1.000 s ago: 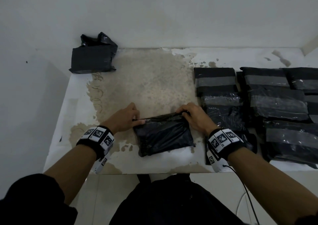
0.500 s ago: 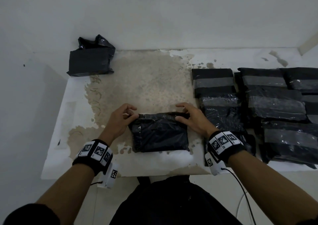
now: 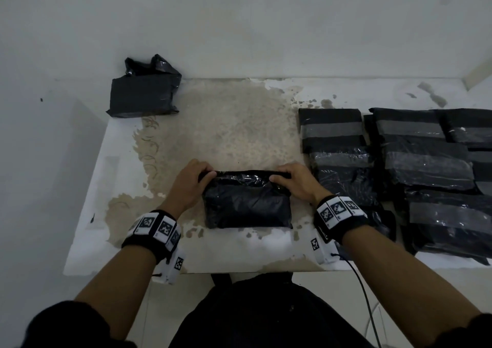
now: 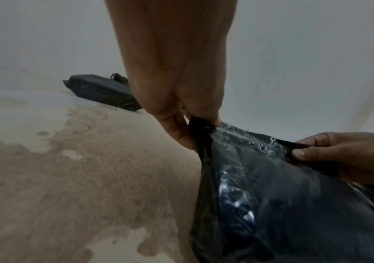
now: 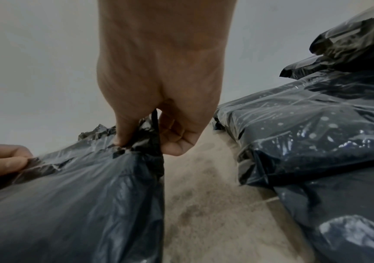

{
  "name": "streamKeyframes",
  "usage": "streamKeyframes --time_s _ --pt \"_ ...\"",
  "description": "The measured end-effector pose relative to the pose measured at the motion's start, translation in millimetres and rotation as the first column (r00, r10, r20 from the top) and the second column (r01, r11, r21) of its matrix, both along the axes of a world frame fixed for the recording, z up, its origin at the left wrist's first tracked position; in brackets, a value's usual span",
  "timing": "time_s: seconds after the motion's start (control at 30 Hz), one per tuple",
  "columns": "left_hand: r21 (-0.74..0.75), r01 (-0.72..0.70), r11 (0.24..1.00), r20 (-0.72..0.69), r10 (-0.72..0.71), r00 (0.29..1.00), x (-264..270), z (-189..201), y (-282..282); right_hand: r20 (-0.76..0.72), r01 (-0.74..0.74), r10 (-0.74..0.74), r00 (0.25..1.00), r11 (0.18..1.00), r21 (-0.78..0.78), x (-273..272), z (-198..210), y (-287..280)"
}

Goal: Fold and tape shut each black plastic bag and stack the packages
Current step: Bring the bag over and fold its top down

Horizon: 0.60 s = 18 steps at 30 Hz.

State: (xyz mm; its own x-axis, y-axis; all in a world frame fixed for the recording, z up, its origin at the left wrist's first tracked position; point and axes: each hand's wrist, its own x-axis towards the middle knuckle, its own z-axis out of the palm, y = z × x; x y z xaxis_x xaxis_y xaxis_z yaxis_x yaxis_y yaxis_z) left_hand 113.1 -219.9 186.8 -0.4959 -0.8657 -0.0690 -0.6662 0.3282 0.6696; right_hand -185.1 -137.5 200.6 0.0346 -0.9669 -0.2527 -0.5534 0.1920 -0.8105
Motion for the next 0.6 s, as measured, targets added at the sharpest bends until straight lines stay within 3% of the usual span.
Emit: streamKeyframes --time_s 0.17,0.33,0.47,0.6 --pt "0.269 -0.073 0.960 -0.142 0.115 0.983 -3 -1 10 -0.157 0.001 -0.010 0.987 0.998 -0.057 -2 -4 0" --pt "0.140 -0.025 0.990 0.031 0.021 0.999 0 -7 5 -0.270 -0.061 0.040 0.962 0.996 -0.070 -5 -14 2" --pt "0.133 -0.077 0.988 0.009 0.076 0.997 2 -13 1 -0.322 -0.068 0.026 0.946 0.991 -0.119 -6 -19 7" --pt "0.137 -0.158 0.978 -0.006 0.160 0.987 5 -16 4 -0.339 0.016 -0.065 0.939 0.989 -0.146 -6 -27 13"
